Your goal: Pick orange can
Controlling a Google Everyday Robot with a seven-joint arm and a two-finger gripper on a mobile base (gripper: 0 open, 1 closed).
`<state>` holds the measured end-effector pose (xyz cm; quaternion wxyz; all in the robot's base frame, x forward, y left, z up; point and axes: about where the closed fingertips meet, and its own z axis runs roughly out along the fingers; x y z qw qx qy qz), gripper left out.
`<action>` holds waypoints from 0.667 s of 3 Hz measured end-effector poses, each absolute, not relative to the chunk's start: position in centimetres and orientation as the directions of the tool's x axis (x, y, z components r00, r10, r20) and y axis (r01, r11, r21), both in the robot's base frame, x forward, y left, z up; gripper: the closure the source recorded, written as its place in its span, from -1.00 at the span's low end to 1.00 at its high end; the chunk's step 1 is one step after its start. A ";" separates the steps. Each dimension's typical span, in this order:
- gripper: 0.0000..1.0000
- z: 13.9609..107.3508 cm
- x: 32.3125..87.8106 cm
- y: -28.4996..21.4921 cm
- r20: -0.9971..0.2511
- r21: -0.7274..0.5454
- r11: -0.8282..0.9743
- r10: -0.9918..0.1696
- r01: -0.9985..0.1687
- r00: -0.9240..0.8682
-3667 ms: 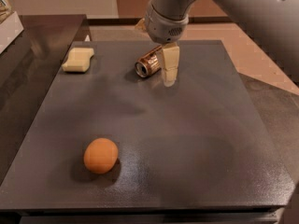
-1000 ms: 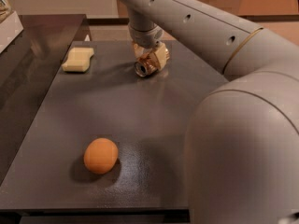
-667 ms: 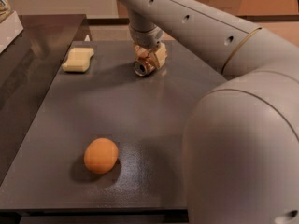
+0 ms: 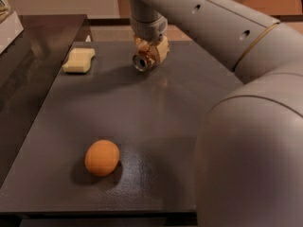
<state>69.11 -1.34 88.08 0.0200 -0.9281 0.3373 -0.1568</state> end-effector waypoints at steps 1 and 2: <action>1.00 91.7 67.8 -0.6 0.255 -0.192 -0.781 -0.624 -0.594 0.738; 1.00 95.8 66.1 0.1 0.240 -0.245 -0.796 -0.602 -0.553 0.761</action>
Offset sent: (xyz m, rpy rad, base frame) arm -0.0595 0.0157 0.1309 0.1491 -0.0382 0.1275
